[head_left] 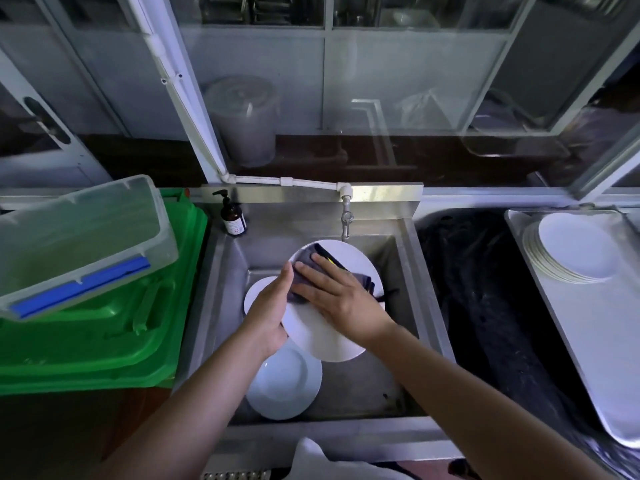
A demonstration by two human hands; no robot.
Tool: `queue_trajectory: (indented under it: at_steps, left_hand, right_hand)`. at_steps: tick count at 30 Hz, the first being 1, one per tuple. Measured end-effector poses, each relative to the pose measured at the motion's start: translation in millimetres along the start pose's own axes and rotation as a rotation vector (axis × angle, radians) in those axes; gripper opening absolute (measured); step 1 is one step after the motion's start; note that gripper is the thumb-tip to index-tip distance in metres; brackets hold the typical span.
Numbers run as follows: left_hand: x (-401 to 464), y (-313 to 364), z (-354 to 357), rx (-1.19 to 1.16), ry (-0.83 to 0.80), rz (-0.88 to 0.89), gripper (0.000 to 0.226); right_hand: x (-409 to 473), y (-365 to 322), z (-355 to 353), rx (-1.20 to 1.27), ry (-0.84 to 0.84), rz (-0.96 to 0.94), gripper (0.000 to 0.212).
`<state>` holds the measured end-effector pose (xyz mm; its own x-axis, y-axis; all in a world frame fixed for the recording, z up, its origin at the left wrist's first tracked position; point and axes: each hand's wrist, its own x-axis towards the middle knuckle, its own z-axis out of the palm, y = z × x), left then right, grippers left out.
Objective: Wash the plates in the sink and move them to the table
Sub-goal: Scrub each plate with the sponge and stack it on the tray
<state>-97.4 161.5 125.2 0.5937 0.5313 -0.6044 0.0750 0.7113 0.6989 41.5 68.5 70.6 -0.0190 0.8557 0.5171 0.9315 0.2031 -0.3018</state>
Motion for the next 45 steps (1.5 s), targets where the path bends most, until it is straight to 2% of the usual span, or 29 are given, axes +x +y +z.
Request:
queue_trajectory:
  at_steps: [3, 5, 7, 8, 11, 12, 13, 15, 16, 17, 20, 21, 22, 24, 25, 26, 30, 31, 33, 36, 37, 38, 42, 45]
  left_hand:
    - [-1.5, -5.6, -2.8, 0.014, 0.001, 0.029, 0.050]
    - [-2.9, -12.5, -3.5, -0.004, 0.033, 0.046, 0.050]
    - [-5.5, -15.1, -1.4, -0.005, 0.070, 0.061, 0.047]
    - [-6.1, -15.1, -0.8, 0.003, 0.071, 0.063, 0.049]
    - [-7.0, -14.2, -2.2, 0.012, 0.028, 0.037, 0.061]
    - [-6.8, -14.9, -3.0, 0.020, 0.024, 0.028, 0.062]
    - [-6.7, -16.1, -2.8, 0.035, 0.019, 0.031, 0.058]
    - [-9.7, -18.6, 2.7, 0.080, 0.035, 0.038, 0.045]
    - [-11.4, -19.6, 6.9, 0.086, 0.037, 0.034, 0.041]
    - [-11.9, -20.6, 9.9, 0.075, 0.043, 0.033, 0.040]
    - [-10.9, -22.9, 10.0, -0.007, 0.060, 0.088, 0.040]
    - [-12.1, -22.8, 9.8, -0.036, 0.058, 0.109, 0.041]
    - [-13.3, -23.1, 10.1, -0.059, 0.056, 0.124, 0.040]
    - [-14.8, -23.9, 13.8, -0.091, 0.062, 0.162, 0.037]
    - [-15.1, -23.2, 17.1, -0.091, 0.057, 0.176, 0.036]
    - [-15.3, -22.0, 20.4, -0.093, 0.055, 0.181, 0.036]
    - [-10.7, -19.5, 19.2, -0.168, 0.053, 0.200, 0.050]
    - [-10.1, -18.6, 17.7, -0.170, 0.044, 0.201, 0.054]
    - [-10.1, -18.4, 14.6, -0.158, 0.023, 0.203, 0.058]
    - [-8.4, -17.5, 15.6, -0.149, 0.068, 0.209, 0.046]
    - [-7.5, -17.5, 17.2, -0.159, 0.085, 0.222, 0.045]
    - [-6.4, -17.4, 18.3, -0.173, 0.103, 0.236, 0.049]
    - [-5.1, -10.1, 20.0, -0.229, 0.154, 0.248, 0.075]
    - [-0.9, -10.4, 8.7, -0.201, 0.159, 0.247, 0.083]
  right_hand:
    - [1.3, 7.8, -2.5, -0.067, 0.081, 0.096, 0.041]
    - [-2.2, 9.1, 0.9, -0.092, 0.188, 0.311, 0.036]
    - [-5.2, -4.6, 8.9, -0.056, 0.208, 0.508, 0.039]
    - [-7.8, -13.1, 14.7, -0.032, 0.192, 0.480, 0.040]
    - [-18.1, -20.0, 16.9, -0.018, 0.100, 0.155, 0.046]
    - [-15.8, -12.4, 10.7, -0.032, 0.111, 0.145, 0.042]
    - [-12.7, -4.6, 6.3, -0.043, 0.149, 0.236, 0.038]
    - [-1.1, -4.1, -0.3, -0.025, 0.263, 0.596, 0.040]
    - [4.9, -11.8, 1.6, -0.015, 0.301, 0.675, 0.042]
    - [9.0, -20.3, 6.2, -0.005, 0.304, 0.625, 0.042]
    - [-3.5, -34.1, 12.1, -0.013, 0.175, 0.253, 0.041]
    - [-8.9, -23.8, 8.0, -0.030, 0.168, 0.247, 0.040]
    - [-14.4, -13.5, 5.4, -0.045, 0.197, 0.352, 0.039]
    - [-20.3, -6.9, 4.6, -0.025, 0.252, 0.734, 0.044]
    - [-19.6, -14.4, 7.8, -0.012, 0.260, 0.809, 0.046]
    - [-19.0, -24.8, 13.1, -0.007, 0.257, 0.763, 0.046]
    - [-35.1, -48.2, 14.9, 0.038, 0.170, 0.257, 0.039]
    - [-39.4, -41.7, 9.2, 0.024, 0.147, 0.185, 0.040]
    - [-46.8, -27.6, 5.6, -0.032, 0.151, 0.238, 0.040]
    - [-47.4, -21.7, 2.0, -0.037, 0.272, 0.636, 0.040]
    - [-45.0, -27.8, 3.7, -0.029, 0.289, 0.683, 0.041]
    - [-42.8, -37.0, 6.3, -0.021, 0.287, 0.650, 0.040]
    - [-50.1, -71.7, 11.4, 0.045, 0.183, 0.258, 0.038]
    - [-66.1, -52.4, 3.4, 0.017, 0.104, 0.145, 0.038]
